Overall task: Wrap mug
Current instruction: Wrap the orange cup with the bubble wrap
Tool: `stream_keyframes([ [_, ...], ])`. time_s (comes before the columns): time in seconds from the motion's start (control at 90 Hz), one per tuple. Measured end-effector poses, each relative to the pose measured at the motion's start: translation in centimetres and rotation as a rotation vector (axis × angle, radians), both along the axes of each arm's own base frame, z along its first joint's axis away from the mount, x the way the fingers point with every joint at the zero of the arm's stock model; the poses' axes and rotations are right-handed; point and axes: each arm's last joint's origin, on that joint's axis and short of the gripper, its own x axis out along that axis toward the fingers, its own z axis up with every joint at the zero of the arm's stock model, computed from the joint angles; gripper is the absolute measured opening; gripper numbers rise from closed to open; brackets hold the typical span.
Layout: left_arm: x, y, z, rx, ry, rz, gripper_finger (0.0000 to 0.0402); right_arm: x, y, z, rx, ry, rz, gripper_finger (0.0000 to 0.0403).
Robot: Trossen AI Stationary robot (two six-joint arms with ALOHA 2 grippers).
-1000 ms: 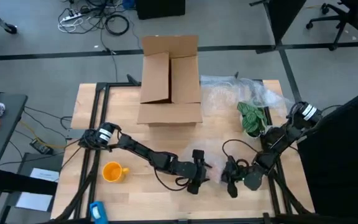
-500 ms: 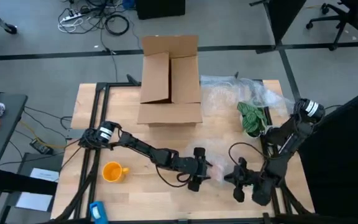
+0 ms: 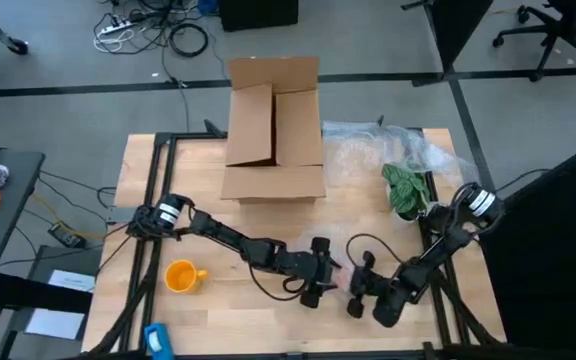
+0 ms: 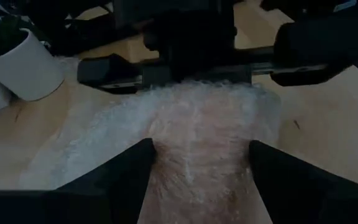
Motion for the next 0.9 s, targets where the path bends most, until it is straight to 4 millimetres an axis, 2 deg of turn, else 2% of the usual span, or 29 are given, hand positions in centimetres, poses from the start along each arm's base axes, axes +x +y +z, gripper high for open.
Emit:
stream_keyframes([
  [0.522,0.2,0.4,0.1,-0.021,-0.013,0.019,0.0248,-6.2,0.9,4.4,0.192,0.097,0.091,0.0000],
  [0.622,0.2,0.4,0.1,-0.021,-0.015,0.021,0.0248,-7.0,0.6,5.2,0.177,0.041,0.063,0.0000],
  [0.744,0.2,0.4,0.1,-0.021,-0.016,0.020,0.0248,-6.7,0.2,5.3,0.089,-0.051,0.013,0.0000],
  [0.9,0.3,0.4,0.1,-0.021,-0.017,0.021,0.0248,-3.9,-0.5,2.6,0.057,0.029,-0.065,0.0000],
])
